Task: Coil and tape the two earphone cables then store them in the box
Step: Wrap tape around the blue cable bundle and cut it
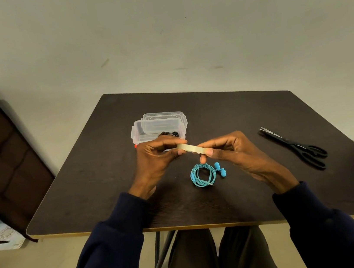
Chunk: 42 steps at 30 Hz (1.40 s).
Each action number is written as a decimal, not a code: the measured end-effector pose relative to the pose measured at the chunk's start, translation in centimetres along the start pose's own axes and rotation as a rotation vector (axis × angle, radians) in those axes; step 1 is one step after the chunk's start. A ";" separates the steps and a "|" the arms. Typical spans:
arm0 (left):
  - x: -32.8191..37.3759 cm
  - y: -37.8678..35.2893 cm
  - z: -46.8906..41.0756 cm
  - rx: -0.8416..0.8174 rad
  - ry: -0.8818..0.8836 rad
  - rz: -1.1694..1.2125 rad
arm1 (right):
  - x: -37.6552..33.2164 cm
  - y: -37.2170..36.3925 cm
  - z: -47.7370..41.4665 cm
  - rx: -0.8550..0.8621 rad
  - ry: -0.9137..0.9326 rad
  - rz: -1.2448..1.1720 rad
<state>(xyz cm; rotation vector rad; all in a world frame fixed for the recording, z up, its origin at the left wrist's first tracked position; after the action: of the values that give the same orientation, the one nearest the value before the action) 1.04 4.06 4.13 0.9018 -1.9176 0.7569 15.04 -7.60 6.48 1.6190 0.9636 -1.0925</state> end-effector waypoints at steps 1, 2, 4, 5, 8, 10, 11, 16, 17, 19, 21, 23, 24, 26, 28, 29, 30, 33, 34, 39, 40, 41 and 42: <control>0.2 -0.1 0.0 -0.014 -0.033 -0.053 | 0.0 0.0 0.0 0.011 0.004 0.013; 0.5 -0.3 0.0 -0.033 -0.070 -0.116 | 0.0 0.1 0.0 0.035 0.014 0.024; 1.0 -0.9 0.1 -0.070 -0.128 -0.215 | -0.2 0.3 0.0 0.098 0.046 0.043; 1.1 -1.3 0.2 -0.081 -0.143 -0.245 | -0.3 0.3 -0.1 0.126 0.059 0.049; 1.5 -1.6 0.3 -0.072 -0.176 -0.305 | -0.2 0.3 -0.1 0.175 0.063 0.047; 1.7 -1.5 0.4 -0.055 -0.191 -0.297 | 0.1 0.4 -0.1 0.197 0.050 0.058; 1.8 -1.4 0.5 -0.043 -0.190 -0.286 | 0.3 0.5 -0.1 0.203 0.042 0.056; 2.0 -0.8 0.4 0.012 -0.187 -0.285 | 0.2 0.2 -0.2 0.174 0.035 0.025; 2.0 -0.6 0.4 0.021 -0.186 -0.286 | 0.1 0.2 -0.2 0.165 0.036 0.026; 2.0 -0.4 0.3 0.032 -0.183 -0.278 | 0.0 0.1 -0.2 0.147 0.039 0.033; 2.1 -0.4 0.3 0.035 -0.183 -0.259 | -0.2 0.1 -0.2 0.130 0.037 0.034; 2.1 -0.5 0.3 0.034 -0.181 -0.244 | -0.3 0.0 -0.3 0.112 0.037 0.032; 2.1 -0.4 0.3 0.035 -0.181 -0.244 | -0.3 0.0 -0.3 0.106 0.033 0.030; 2.0 -0.4 0.2 0.033 -0.183 -0.248 | -0.1 0.1 -0.3 0.101 0.021 0.029; 2.0 -0.3 0.2 0.036 -0.184 -0.241 | -0.1 0.0 -0.3 0.088 0.012 0.026; 2.0 -0.2 0.3 0.038 -0.184 -0.228 | -0.1 -0.1 -0.3 0.082 0.010 0.020; 2.0 -0.2 0.3 0.041 -0.182 -0.215 | -0.2 -0.1 -0.3 0.077 0.009 0.010; 1.7 -0.1 0.2 0.041 -0.180 -0.201 | -0.4 -0.4 -0.2 0.047 0.006 -0.019; 1.6 0.0 0.1 0.043 -0.184 -0.200 | -0.3 -0.5 -0.3 0.037 0.003 -0.020; 1.4 0.3 0.1 0.061 -0.194 -0.213 | -0.3 -0.5 -0.3 0.039 -0.006 0.019; 1.4 0.3 0.1 0.064 -0.201 -0.222 | -0.4 -0.3 -0.3 0.074 0.002 0.032; 1.5 0.3 0.1 0.069 -0.209 -0.234 | -0.4 -0.1 -0.3 0.119 0.010 0.042; 1.6 0.4 0.2 0.076 -0.217 -0.251 | -0.3 0.1 -0.3 0.165 0.016 0.050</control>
<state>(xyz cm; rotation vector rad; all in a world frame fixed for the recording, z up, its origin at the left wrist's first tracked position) 0.07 3.68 5.41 1.2889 -1.9219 0.6055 15.12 -7.42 6.84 1.7781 0.8572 -1.1511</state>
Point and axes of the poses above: each hand's wrist, its own z-axis away from the middle knuckle, its own y-axis out of the back of the hand, x = y × z, the point moved 8 cm from there along -z, towards the middle knuckle, and after that the axes turned 8 degrees about x, right-handed, at the moved point
